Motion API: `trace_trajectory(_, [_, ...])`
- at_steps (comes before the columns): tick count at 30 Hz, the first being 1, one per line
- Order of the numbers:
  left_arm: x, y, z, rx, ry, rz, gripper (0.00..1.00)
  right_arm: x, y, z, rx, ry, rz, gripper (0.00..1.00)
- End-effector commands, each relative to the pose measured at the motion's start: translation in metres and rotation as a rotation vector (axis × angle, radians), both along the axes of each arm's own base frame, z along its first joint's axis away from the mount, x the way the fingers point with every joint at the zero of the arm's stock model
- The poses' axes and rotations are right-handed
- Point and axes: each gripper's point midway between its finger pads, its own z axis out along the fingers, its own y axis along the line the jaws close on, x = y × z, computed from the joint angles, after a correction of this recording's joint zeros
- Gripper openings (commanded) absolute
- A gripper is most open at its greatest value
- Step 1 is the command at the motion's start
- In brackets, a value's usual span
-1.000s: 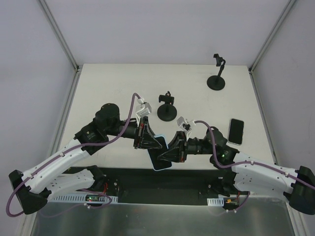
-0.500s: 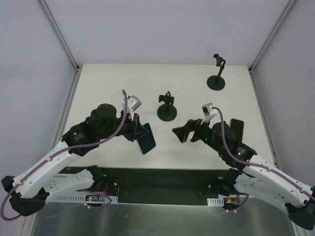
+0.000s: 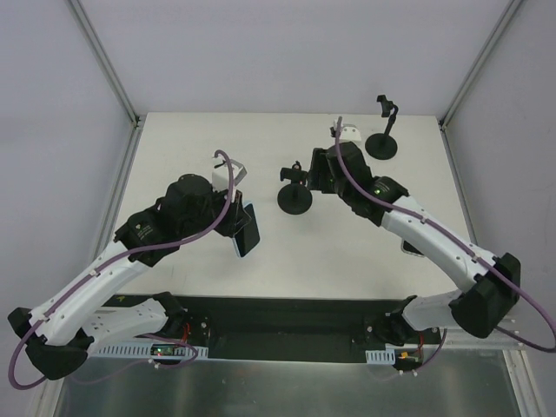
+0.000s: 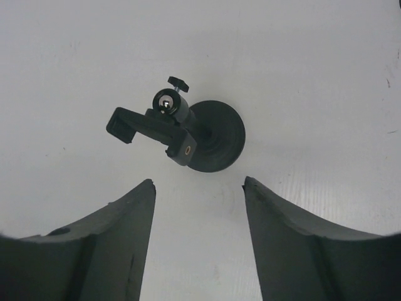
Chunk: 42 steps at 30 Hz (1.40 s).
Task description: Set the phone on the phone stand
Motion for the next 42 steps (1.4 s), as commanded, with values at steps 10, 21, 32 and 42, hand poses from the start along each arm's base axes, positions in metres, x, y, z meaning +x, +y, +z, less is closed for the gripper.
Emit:
trace_trajectory(10, [0.017,-0.003,0.016,-0.097,-0.039,-0.016,0.0,0.024,0.035,-0.012,-0.195,0.056,0.001,0.47])
trace_trajectory(21, [0.015,-0.012,0.024,-0.133,-0.016,-0.064,0.0,0.031,0.037,-0.021,-0.224,0.063,-0.009,0.41])
trace_trajectory(32, [0.015,-0.022,0.037,-0.163,-0.01,-0.103,0.0,0.04,0.04,-0.024,-0.245,0.066,-0.02,0.38])
trace_trajectory(42, [0.014,-0.032,0.066,-0.194,-0.045,-0.165,0.0,0.043,0.035,-0.032,-0.279,0.077,-0.035,0.32])
